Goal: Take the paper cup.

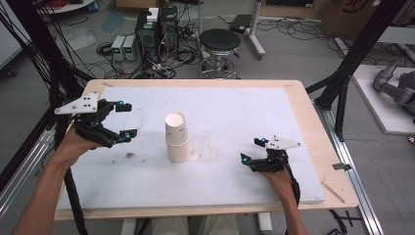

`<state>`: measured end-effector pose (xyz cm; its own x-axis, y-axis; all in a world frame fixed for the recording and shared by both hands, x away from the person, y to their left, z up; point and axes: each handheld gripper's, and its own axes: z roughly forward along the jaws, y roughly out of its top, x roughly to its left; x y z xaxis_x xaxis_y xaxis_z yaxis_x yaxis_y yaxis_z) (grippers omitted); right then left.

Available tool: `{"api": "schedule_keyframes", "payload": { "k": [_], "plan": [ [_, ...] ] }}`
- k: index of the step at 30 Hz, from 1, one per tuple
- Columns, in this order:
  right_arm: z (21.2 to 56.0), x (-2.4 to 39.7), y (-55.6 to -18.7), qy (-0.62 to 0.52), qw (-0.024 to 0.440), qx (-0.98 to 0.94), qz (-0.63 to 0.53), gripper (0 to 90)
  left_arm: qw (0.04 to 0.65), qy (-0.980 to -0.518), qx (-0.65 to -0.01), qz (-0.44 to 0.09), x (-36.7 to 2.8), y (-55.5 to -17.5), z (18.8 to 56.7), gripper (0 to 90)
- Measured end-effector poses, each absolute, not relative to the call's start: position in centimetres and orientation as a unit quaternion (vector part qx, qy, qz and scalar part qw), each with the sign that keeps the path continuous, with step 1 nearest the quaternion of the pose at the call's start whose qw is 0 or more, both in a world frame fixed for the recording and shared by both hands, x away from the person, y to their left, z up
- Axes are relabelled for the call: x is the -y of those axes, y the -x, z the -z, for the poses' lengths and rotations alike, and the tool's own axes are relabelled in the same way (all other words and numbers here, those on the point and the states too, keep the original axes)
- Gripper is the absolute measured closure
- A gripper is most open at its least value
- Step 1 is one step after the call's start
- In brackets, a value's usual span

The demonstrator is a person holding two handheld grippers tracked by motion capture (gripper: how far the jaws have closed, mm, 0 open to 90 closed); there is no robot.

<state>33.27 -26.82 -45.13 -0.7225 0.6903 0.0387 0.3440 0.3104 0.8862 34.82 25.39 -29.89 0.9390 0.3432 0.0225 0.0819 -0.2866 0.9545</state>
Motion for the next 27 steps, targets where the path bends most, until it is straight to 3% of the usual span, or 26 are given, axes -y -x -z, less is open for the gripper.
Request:
{"api": "schedule_keyframes", "payload": {
  "k": [7,16,27],
  "plan": [
    [45.1,26.8,-33.3,-0.326,0.179,-0.790,-0.487,15.9,0.539,-0.832,-0.102,-0.083,-22.5,-36.6,28.4,10.1],
    [45.1,26.8,-33.2,-0.328,0.177,-0.790,-0.487,15.9,0.435,-0.897,-0.055,-0.046,-16.8,-38.9,27.4,10.3],
    [45.1,26.8,-33.2,-0.327,0.177,-0.790,-0.488,15.9,0.388,-0.920,-0.047,-0.037,-13.9,-40.0,27.3,10.8]
  ]
}}
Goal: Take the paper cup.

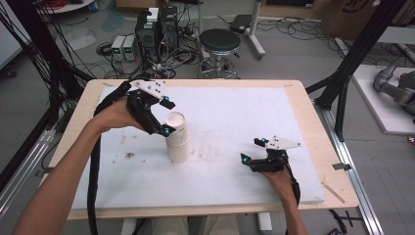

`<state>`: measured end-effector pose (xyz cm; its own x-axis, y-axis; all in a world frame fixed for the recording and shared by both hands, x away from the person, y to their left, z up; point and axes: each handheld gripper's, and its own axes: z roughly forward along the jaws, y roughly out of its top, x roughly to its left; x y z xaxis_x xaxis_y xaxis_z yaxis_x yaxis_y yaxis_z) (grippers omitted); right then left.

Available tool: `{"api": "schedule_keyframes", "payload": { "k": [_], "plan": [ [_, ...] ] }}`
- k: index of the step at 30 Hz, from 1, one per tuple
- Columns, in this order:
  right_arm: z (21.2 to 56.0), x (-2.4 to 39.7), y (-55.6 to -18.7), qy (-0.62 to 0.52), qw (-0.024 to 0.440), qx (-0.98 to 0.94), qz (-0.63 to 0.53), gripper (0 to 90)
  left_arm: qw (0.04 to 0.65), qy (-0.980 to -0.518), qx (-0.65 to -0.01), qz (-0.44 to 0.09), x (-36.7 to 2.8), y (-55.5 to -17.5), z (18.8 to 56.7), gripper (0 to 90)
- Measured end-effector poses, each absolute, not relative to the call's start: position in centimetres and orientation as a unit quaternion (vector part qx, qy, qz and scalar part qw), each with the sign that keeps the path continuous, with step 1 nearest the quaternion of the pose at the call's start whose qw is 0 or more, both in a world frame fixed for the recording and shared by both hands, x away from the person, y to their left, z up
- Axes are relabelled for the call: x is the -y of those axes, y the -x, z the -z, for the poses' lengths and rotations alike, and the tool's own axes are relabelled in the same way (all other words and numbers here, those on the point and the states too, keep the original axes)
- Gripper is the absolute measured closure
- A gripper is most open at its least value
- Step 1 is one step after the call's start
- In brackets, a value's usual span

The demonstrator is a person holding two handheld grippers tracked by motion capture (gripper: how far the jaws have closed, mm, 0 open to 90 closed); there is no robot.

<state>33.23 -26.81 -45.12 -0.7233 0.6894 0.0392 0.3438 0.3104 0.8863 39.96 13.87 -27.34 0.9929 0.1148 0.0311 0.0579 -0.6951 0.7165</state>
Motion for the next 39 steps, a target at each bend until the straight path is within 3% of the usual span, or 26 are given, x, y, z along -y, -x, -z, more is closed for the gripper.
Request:
{"api": "schedule_keyframes", "payload": {
  "k": [14,23,39],
  "plan": [
    [45.1,26.8,-33.2,-0.328,0.177,-0.790,-0.488,15.9,0.346,-0.936,-0.063,-0.028,-12.8,-40.6,28.0,17.2],
    [45.1,26.8,-33.2,-0.328,0.178,-0.790,-0.486,15.9,0.346,-0.936,-0.062,-0.011,-12.8,-40.8,28.0,32.7],
    [45.1,26.8,-33.3,-0.327,0.179,-0.791,-0.486,15.9,0.353,-0.933,-0.072,-0.012,-13.2,-40.8,26.7,34.9]
  ]
}}
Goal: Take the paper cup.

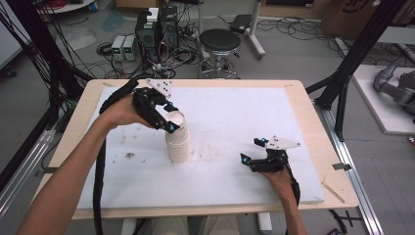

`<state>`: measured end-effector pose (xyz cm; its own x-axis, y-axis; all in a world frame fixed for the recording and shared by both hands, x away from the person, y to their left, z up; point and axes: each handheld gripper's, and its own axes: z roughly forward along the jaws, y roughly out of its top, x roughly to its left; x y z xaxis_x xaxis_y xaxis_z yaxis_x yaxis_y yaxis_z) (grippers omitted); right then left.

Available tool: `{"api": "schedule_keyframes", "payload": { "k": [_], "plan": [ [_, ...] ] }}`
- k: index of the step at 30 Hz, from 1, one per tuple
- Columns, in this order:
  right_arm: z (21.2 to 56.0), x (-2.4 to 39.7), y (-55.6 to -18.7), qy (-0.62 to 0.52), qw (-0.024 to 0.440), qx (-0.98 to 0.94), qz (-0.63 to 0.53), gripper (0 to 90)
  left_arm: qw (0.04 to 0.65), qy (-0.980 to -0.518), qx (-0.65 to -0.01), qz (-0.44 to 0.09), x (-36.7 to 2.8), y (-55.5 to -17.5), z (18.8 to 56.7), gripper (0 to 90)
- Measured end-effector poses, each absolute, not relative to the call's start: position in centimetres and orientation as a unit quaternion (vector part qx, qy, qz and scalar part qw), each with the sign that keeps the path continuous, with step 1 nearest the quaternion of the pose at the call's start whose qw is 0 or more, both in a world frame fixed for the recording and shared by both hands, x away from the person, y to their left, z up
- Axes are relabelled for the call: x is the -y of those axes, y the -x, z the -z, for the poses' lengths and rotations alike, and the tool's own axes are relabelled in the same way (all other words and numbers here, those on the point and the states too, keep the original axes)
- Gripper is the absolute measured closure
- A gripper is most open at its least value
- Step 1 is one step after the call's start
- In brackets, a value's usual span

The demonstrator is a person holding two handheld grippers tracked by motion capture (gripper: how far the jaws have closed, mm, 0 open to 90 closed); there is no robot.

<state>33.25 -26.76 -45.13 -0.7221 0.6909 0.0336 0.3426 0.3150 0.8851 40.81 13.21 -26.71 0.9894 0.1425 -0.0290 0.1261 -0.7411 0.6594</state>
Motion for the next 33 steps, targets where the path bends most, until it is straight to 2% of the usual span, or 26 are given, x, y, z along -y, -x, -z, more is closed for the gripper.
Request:
{"api": "schedule_keyframes", "payload": {
  "k": [16,27,31,32,33],
  "plan": [
    [45.1,26.7,-33.3,-0.327,0.178,-0.793,-0.483,15.9,0.389,-0.917,-0.070,-0.059,-14.8,-40.2,17.3,35.4],
    [45.1,26.7,-33.3,-0.326,0.178,-0.793,-0.482,15.9,0.383,-0.919,-0.067,-0.063,-14.9,-39.9,17.6,35.3],
    [45.1,26.7,-33.3,-0.326,0.179,-0.793,-0.482,15.9,0.398,-0.913,-0.067,-0.065,-15.2,-39.4,17.3,35.3],
    [45.1,26.7,-33.2,-0.327,0.178,-0.793,-0.483,15.9,0.430,-0.899,-0.066,-0.059,-15.6,-38.6,17.2,35.4],
    [45.1,26.7,-33.2,-0.326,0.179,-0.793,-0.483,15.9,0.430,-0.899,-0.066,-0.059,-15.6,-38.6,17.2,35.4]
  ]
}}
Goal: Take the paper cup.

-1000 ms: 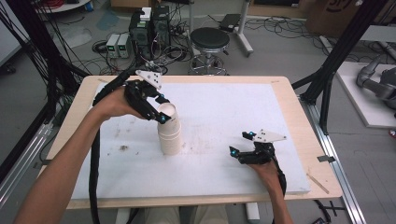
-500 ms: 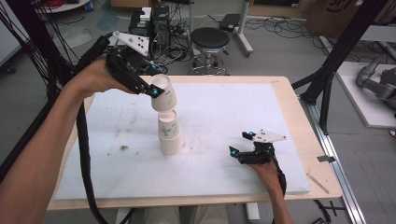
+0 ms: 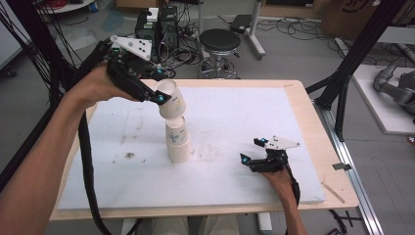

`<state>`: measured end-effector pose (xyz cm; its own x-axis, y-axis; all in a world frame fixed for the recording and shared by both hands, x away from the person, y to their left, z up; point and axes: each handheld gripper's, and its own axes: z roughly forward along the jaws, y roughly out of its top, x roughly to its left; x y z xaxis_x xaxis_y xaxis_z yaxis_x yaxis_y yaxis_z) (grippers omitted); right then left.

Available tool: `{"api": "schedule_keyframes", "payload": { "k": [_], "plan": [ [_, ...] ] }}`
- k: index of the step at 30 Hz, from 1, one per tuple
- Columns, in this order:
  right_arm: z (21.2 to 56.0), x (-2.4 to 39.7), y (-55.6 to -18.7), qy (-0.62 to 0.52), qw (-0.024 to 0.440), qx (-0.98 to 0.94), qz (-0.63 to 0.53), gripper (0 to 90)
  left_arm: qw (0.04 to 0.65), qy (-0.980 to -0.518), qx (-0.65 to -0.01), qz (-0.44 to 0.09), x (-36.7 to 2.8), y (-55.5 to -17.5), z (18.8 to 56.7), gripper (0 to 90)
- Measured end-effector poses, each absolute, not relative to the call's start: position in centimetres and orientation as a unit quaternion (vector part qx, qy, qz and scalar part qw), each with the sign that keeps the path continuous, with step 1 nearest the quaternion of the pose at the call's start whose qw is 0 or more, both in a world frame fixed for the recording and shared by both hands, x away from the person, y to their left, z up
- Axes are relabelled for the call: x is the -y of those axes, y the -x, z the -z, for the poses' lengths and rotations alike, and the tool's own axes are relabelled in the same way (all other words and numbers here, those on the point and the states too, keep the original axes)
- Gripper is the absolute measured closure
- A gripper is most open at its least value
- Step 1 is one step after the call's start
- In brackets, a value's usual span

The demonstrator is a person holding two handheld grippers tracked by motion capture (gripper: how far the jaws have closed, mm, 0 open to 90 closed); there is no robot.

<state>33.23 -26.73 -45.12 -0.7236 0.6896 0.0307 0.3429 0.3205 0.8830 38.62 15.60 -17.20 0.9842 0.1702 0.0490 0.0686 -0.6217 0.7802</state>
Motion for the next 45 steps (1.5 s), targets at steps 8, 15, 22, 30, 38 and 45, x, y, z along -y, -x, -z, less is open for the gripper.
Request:
{"api": "schedule_keyframes", "payload": {
  "k": [8,15,22,30,38,45],
  "plan": [
    [45.1,26.7,-33.3,-0.324,0.180,-0.794,-0.482,15.9,0.521,-0.850,-0.057,-0.051,-16.7,-35.4,20.1,35.4],
    [45.1,26.7,-33.2,-0.327,0.179,-0.793,-0.482,15.9,0.587,-0.808,-0.035,-0.044,-16.6,-32.9,25.8,35.4],
    [45.1,26.7,-33.2,-0.325,0.181,-0.793,-0.482,15.9,0.608,-0.792,-0.043,-0.046,-16.4,-31.0,30.4,35.3],
    [45.1,26.7,-33.2,-0.324,0.181,-0.793,-0.482,15.9,0.640,-0.765,-0.062,-0.046,-17.0,-29.1,34.7,35.3],
    [45.1,26.7,-33.2,-0.325,0.181,-0.794,-0.481,15.9,0.646,-0.760,-0.064,-0.039,-16.8,-28.7,36.2,35.3],
    [45.1,26.7,-33.3,-0.325,0.180,-0.794,-0.482,15.9,0.639,-0.766,-0.070,-0.031,-16.8,-28.8,37.1,35.4]
  ]
}}
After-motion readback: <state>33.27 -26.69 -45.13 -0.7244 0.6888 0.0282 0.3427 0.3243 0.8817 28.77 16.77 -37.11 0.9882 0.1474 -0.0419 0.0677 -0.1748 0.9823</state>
